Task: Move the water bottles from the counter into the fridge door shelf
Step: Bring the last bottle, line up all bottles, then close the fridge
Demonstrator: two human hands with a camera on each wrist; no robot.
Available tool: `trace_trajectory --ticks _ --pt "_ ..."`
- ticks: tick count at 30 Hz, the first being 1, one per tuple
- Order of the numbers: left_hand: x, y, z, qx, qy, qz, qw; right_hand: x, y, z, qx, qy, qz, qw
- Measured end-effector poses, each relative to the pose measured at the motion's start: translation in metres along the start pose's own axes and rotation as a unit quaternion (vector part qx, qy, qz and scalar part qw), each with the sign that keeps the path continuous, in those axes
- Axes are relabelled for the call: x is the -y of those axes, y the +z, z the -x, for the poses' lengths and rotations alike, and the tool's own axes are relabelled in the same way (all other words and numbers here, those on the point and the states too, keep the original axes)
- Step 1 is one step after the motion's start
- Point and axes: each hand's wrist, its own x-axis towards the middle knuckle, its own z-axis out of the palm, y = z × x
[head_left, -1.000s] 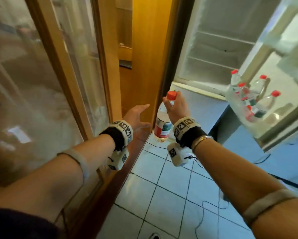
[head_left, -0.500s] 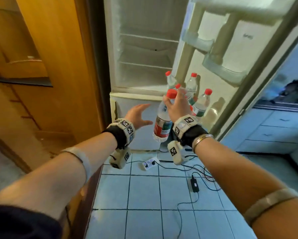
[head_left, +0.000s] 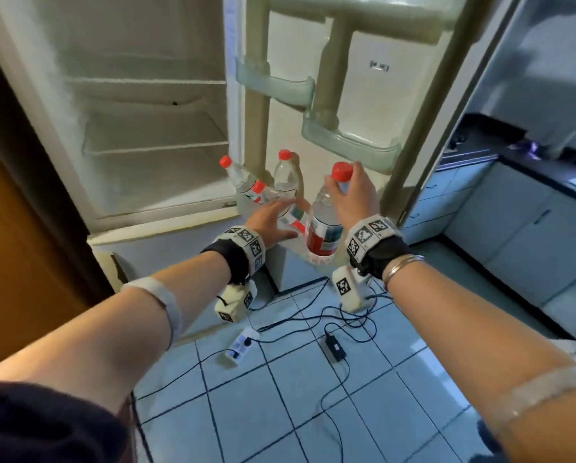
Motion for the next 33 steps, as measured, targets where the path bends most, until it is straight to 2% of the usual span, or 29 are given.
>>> trace_trajectory --ticks 6,14,21,25,33 --pt "0.007 -0.002 -0.067 0.051 0.048 0.001 0.998 -0.008 0.004 -0.026 -0.038 0.050 0.033 0.997" --pt "-0.013 0.025 -0.133 0.096 0.085 0.014 0.992 -0.034 0.012 -0.033 -0.015 0.058 0.069 0.996" --pt "-0.019 0.052 -0.173 0.110 0.049 0.074 0.990 -0.053 0.013 -0.051 -0.016 0.037 0.041 0.998" --pt "-0.020 0.053 -0.190 0.107 0.047 0.060 0.991 -0.066 0.016 -0.064 -0.012 0.029 0.033 0.999" --pt "-0.014 0.053 -0.216 0.112 0.045 0.061 0.991 -0.097 0.024 -0.084 0.002 0.075 0.018 0.997"
